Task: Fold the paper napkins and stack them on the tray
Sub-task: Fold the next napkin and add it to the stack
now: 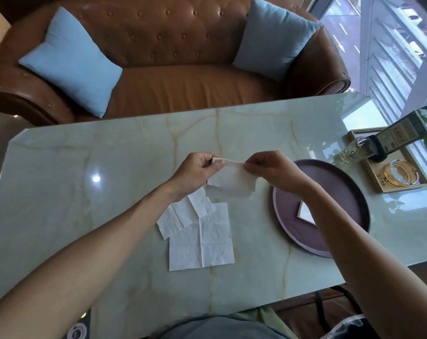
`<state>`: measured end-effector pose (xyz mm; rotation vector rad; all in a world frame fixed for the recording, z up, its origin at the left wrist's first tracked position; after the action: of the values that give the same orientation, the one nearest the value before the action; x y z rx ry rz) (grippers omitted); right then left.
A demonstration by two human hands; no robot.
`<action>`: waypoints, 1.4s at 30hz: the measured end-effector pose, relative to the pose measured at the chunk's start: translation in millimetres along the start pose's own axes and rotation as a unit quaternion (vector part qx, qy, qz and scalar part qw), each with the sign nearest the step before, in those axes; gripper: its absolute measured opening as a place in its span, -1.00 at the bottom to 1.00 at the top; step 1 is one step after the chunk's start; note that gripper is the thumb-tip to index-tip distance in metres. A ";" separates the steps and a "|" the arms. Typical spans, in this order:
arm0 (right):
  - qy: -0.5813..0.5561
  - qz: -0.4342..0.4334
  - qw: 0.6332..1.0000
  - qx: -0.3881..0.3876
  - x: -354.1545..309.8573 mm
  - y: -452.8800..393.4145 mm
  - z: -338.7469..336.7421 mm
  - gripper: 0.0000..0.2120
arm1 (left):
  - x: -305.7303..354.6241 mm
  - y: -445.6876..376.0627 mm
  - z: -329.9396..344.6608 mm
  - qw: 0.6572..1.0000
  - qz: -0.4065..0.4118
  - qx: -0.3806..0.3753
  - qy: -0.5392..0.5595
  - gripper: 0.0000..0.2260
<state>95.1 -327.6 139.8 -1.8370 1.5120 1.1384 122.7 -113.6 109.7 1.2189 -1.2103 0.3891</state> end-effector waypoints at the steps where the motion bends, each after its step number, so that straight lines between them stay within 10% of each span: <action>1: -0.014 0.009 1.000 0.014 3.6 2.9 -3.6 -0.82 | -0.1 0.2 -3.6 1.000 -0.002 0.005 0.015 -0.75; 10: -0.241 0.080 0.964 0.083 19.8 15.8 32.1 -0.77 | 0.7 -3.2 -5.1 0.997 -0.034 0.011 0.074 -0.86; 20: -0.183 0.135 0.957 0.181 34.3 24.9 36.5 -0.71 | -18.5 -0.6 20.4 0.996 -0.071 -0.040 -0.047 -0.31; 29: -0.207 0.147 0.956 0.147 41.2 37.6 19.5 -0.82 | -24.7 -11.3 36.6 0.964 0.007 0.022 -0.266 -0.92; 34: 0.032 0.070 0.996 0.044 41.3 39.8 10.3 -0.60 | -15.4 -11.0 42.1 0.960 0.005 -0.035 -0.279 -0.89; 42: 0.134 0.017 0.990 -0.034 33.3 39.4 6.7 -0.83 | -2.0 -15.0 54.7 0.957 0.020 -0.056 -0.283 -0.94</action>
<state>56.6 -350.5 113.3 -2.0860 1.6735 1.0003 106.7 -165.5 93.3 1.2479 -1.7229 -0.0113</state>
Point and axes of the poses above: each hand's wrist, its own y-axis away from the middle knuckle, its own z-axis out of the palm, x = y × z, the point moved 4 cm from there along -y, towards the middle knuckle, and after that the axes turned 13 degrees about -z, right-handed, at the moved point
